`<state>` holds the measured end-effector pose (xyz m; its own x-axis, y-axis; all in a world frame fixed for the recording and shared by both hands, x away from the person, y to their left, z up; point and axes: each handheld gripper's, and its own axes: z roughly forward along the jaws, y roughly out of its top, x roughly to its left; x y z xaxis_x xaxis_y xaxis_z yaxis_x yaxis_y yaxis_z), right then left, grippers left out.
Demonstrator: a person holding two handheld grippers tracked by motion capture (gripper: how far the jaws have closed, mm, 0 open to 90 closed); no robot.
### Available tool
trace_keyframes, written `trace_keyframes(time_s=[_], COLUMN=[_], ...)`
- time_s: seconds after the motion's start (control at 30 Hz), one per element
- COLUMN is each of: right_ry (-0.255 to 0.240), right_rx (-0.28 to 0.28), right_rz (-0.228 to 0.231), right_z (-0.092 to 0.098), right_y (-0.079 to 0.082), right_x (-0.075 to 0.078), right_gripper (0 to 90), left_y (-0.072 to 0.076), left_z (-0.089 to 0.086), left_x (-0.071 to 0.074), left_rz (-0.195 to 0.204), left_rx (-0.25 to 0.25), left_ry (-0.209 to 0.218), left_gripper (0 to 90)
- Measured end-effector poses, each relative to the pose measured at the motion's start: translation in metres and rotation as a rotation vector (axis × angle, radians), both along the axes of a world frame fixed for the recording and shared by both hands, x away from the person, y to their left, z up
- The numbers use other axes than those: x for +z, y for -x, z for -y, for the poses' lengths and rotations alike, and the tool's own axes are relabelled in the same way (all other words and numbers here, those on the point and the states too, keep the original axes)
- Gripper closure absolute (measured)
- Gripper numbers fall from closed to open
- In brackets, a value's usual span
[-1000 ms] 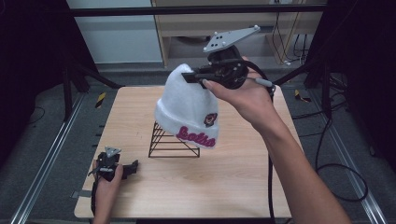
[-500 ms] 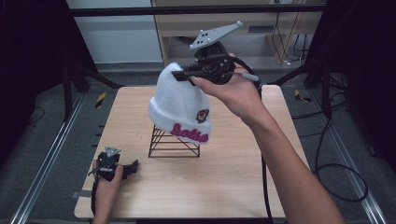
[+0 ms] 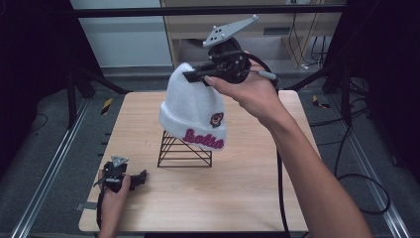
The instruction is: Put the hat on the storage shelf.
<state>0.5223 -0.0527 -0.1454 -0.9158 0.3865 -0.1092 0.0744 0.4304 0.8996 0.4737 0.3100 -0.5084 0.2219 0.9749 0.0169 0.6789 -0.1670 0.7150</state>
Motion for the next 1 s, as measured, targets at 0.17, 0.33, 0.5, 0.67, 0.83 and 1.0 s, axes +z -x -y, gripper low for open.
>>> trace_keyframes(time_s=[0.17,0.33,0.5,0.67,0.83,1.0], right_ry=[0.008,-0.014,-0.024,-0.029,-0.032,-0.044], right_rx=[0.029,0.048,0.06,0.07,0.081,0.09], right_rz=[-0.001,-0.011,-0.016,-0.017,-0.021,-0.024], right_z=[-0.002,-0.003,-0.003,-0.005,-0.008,-0.01], right_y=[-0.009,-0.018,-0.025,-0.029,-0.035,-0.039], right_x=[0.002,0.001,-0.001,-0.002,-0.005,-0.006], right_gripper=[84.6,84.5,84.5,84.5,84.5,84.5], left_y=[0.0,0.0,0.0,0.0,0.0,0.0], left_z=[0.0,0.0,0.0,0.0,0.0,0.0], left_x=[0.0,0.0,0.0,0.0,0.0,0.0], left_rz=[-0.001,-0.002,-0.001,-0.001,-0.001,-0.002], left_rx=[0.0,-0.001,-0.001,-0.001,0.0,-0.001], left_ry=[-0.001,-0.002,-0.001,-0.002,-0.002,-0.002], left_gripper=[0.0,0.0,0.0,0.0,0.0,0.0])
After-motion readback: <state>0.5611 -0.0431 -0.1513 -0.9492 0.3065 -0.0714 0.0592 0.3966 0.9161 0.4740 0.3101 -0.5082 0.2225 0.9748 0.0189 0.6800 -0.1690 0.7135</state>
